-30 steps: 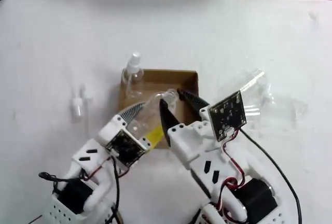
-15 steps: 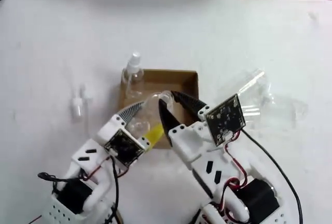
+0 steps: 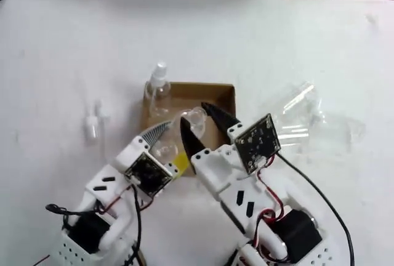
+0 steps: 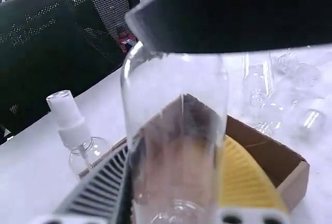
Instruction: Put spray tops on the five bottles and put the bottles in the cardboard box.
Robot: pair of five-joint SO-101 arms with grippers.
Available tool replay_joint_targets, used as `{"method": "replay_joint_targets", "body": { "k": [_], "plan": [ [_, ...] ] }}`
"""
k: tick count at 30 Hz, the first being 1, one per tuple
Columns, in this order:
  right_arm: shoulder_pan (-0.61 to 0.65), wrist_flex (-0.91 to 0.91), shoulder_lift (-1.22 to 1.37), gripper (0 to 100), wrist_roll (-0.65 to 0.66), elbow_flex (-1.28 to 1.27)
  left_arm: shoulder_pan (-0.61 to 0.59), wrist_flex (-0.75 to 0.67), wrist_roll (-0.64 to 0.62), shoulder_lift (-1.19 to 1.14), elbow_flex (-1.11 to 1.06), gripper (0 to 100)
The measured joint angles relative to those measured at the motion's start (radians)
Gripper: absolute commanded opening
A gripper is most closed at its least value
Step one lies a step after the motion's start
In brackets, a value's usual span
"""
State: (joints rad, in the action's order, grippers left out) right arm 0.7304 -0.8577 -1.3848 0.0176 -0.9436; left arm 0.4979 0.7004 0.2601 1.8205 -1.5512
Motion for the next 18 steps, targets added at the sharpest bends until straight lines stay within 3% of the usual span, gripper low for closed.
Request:
{"method": "replay_joint_targets", "body": {
  "k": [3, 12, 18],
  "plan": [
    [0.000, 0.000, -0.002, 0.9, -0.002, -0.003, 0.000, 0.000, 0.000, 0.000, 0.000, 3],
    [-0.002, 0.011, -0.002, 1.6, 0.044, -0.002, 0.000, 0.000, 0.000, 0.000, 0.000, 5],
    [-0.002, 0.011, -0.002, 1.6, 0.054, -0.002, 0.000, 0.000, -0.002, 0.000, 0.000, 17]
  ]
}}
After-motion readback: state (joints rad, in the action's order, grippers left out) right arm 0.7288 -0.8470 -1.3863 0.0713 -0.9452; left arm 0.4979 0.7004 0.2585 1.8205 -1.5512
